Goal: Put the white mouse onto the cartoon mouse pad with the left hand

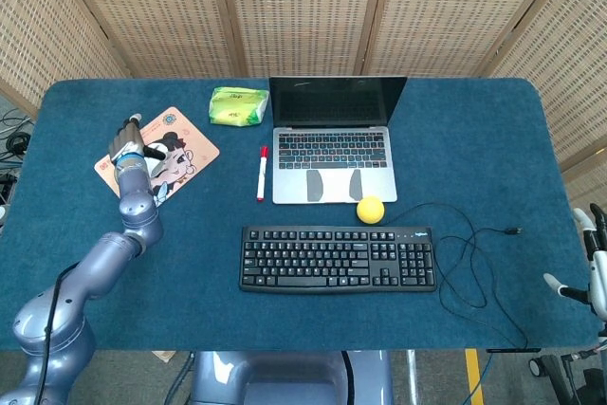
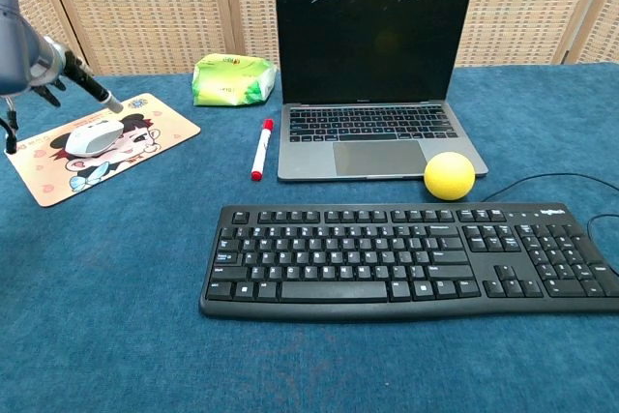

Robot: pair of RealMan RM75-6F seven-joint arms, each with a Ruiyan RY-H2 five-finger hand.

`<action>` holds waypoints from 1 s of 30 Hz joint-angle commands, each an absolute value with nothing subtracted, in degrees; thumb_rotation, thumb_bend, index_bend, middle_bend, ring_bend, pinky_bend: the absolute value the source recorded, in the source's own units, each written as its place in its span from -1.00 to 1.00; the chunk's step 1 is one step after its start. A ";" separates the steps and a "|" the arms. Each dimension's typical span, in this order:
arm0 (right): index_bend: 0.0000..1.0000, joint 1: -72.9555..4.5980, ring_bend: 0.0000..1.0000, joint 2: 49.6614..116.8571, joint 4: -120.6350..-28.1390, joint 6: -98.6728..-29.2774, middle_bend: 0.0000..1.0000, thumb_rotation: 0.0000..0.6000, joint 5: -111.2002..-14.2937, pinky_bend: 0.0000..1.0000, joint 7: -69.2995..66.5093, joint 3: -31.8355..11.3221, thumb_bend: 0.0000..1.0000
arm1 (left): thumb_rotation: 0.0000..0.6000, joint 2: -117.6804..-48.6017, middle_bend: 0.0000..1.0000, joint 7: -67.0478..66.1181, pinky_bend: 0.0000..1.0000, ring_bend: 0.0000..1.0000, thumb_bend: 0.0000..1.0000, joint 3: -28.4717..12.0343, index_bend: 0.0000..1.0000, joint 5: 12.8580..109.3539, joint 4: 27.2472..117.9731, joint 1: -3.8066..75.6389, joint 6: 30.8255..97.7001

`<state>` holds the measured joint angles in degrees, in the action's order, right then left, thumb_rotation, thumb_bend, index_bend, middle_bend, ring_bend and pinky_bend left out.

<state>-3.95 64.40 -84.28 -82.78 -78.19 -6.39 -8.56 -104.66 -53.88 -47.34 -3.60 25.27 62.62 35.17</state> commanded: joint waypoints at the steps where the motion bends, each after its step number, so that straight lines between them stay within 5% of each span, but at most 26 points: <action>1: -1.00 -3.71 -1.00 64.10 -84.78 -83.49 -1.00 1.00 -78.73 -1.00 -6.70 -8.53 -1.00 | 1.00 -94.64 -1.00 -45.13 -0.94 -1.00 -0.76 -45.51 -1.00 6.53 45.54 53.58 36.13; 6: -1.00 -3.33 -1.00 63.82 -85.64 -84.81 -1.00 1.00 -79.82 -1.00 -7.36 -8.39 -1.00 | 1.00 -82.82 -1.00 -26.54 -0.97 -1.00 -0.96 -45.03 -1.00 33.86 74.66 35.40 37.44; 16: -1.00 -2.76 -1.00 63.73 -86.34 -86.50 -1.00 1.00 -81.16 -1.00 -7.48 -8.03 -1.00 | 1.00 -72.34 -1.00 3.71 -0.97 -1.00 -0.99 -34.76 -1.00 76.66 90.27 13.63 48.75; 23: -1.00 -1.77 -1.00 62.88 -87.79 -88.45 -1.00 1.00 -81.77 -1.00 -7.18 -7.91 -1.00 | 1.00 -60.15 -1.00 11.73 -1.00 -1.00 -0.99 -21.26 -1.00 92.14 99.08 2.00 60.81; 30: -1.00 -0.66 -1.00 61.38 -89.74 -89.97 -1.00 1.00 -82.31 -1.00 -7.00 -7.61 -1.00 | 1.00 -58.23 -1.00 0.57 -1.00 -1.00 -0.99 -14.79 -1.00 91.21 103.46 -3.10 68.95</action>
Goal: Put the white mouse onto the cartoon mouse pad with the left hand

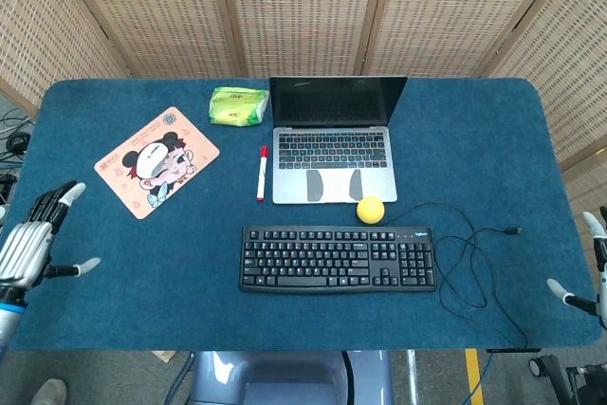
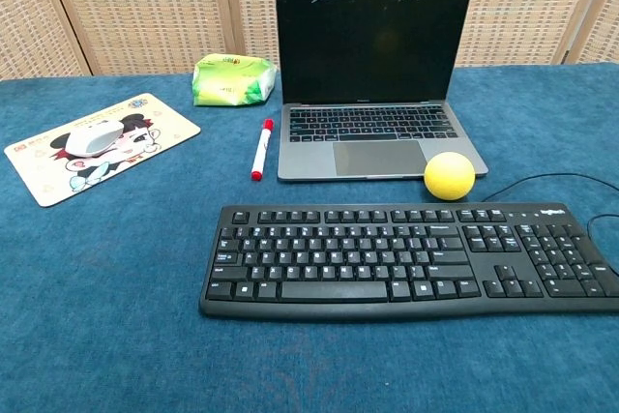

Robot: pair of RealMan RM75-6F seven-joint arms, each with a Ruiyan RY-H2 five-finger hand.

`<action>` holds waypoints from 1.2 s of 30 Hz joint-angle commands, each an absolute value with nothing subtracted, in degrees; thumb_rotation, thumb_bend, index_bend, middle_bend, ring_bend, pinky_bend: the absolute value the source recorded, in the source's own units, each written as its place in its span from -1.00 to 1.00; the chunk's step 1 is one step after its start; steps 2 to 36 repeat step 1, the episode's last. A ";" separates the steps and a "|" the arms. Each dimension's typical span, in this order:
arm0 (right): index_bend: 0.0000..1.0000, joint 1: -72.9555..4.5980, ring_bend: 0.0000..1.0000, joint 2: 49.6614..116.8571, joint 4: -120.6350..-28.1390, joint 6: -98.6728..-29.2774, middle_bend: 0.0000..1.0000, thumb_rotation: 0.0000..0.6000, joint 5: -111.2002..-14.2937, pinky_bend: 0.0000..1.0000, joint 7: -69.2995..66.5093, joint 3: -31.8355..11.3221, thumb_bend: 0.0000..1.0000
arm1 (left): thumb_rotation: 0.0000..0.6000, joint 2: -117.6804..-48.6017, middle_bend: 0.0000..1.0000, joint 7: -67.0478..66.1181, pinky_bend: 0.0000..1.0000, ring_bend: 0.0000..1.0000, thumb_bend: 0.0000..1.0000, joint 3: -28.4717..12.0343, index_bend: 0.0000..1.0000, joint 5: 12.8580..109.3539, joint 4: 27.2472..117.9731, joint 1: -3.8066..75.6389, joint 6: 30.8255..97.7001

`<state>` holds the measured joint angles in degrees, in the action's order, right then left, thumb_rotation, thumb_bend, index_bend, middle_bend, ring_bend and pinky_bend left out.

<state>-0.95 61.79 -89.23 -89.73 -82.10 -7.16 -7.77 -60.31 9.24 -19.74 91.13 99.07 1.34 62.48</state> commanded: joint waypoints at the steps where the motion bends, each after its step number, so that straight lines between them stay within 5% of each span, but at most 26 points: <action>1: -1.00 -0.53 -1.00 61.18 -89.98 -90.02 -1.00 1.00 -82.39 -1.00 -6.94 -7.49 -1.00 | 1.00 -58.38 -1.00 -0.18 -1.00 -1.00 -0.99 -14.32 -1.00 91.36 103.53 -3.18 69.77; 36: -1.00 -0.53 -1.00 61.18 -89.98 -90.02 -1.00 1.00 -82.39 -1.00 -6.94 -7.49 -1.00 | 1.00 -58.38 -1.00 -0.18 -1.00 -1.00 -0.99 -14.32 -1.00 91.36 103.53 -3.18 69.77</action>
